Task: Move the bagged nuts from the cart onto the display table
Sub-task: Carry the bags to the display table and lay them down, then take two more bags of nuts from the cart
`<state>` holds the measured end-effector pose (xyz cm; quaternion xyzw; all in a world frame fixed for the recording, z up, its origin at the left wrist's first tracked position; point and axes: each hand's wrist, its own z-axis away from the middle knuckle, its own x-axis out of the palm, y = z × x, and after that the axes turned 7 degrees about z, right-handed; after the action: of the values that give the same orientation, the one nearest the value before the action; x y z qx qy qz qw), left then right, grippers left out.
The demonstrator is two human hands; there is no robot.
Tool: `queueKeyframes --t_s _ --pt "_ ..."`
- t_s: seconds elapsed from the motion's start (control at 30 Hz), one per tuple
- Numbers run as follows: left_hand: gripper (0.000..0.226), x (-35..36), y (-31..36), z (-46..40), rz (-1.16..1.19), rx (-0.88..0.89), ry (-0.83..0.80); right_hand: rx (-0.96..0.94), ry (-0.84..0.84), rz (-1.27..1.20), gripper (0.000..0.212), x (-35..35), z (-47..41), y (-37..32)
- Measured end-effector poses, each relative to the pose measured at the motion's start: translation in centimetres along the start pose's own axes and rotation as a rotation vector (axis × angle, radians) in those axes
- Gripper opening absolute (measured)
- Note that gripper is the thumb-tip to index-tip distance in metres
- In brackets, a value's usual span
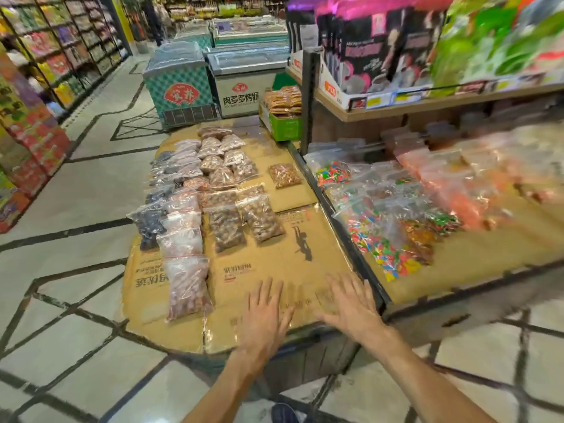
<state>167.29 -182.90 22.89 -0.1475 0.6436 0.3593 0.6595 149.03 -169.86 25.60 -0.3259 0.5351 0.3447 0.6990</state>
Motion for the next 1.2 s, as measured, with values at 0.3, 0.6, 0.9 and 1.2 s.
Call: queueKeyframes --t_s 0.3,0.6,0.9,1.2 --pt "0.088 4.8 15.3 6.0 0.029 0.302 -0.103 0.332 -0.007 -0.071 0.1 2.0 16.3 12.9" --pt "0.069 9.9 36.2 6.0 0.033 0.615 -0.218 0.65 0.048 -0.198 0.096 3.9 28.7 30.2" --pt "0.09 17.5 62.8 6.0 0.014 0.873 -0.283 0.906 0.084 -0.253 0.12 4.8 40.2 51.5" --pt "0.077 23.9 84.8 3.9 0.041 1.087 -0.349 1.168 0.079 -0.21 0.097 3.8 47.6 69.9"
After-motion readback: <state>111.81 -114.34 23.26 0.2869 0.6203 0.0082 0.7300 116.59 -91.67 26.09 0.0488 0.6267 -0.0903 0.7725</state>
